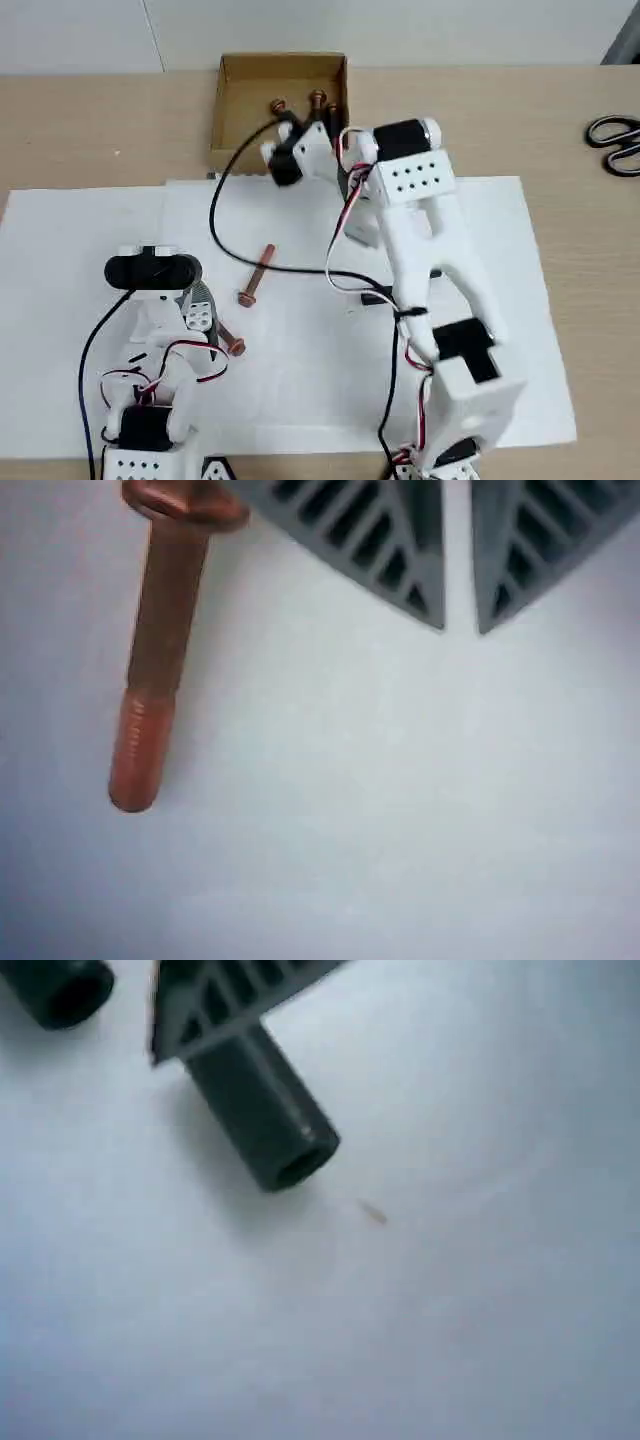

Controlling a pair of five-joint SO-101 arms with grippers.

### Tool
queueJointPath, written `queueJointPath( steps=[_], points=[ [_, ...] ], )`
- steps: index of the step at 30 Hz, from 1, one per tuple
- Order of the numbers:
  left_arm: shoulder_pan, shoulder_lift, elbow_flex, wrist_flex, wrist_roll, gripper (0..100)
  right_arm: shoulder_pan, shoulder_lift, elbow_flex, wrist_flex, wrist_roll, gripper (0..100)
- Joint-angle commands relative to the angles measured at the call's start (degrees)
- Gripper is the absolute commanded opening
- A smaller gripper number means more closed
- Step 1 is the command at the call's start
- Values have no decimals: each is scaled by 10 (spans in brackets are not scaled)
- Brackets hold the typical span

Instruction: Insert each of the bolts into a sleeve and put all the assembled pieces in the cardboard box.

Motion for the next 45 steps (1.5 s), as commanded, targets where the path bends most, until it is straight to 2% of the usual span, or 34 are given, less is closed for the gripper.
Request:
queueJointPath(
  steps=[1,9,18,29,35,45],
  points=[
    [0,-1,-5,-14,3,6,-2,-65,55,0,39,223],
    [-1,-2,-5,-13,4,6,-8,-151,176,-1,38,223],
    [-2,-3,-4,-13,6,6,-60,-201,277,-17,37,223],
    [-4,-4,-5,2,6,6,-56,-200,377,-121,41,223],
    [-4,-4,-5,2,6,6,-20,-198,422,-189,62,223],
    [-4,-4,-5,2,6,6,10,-149,421,-215,94,223]
  ],
)
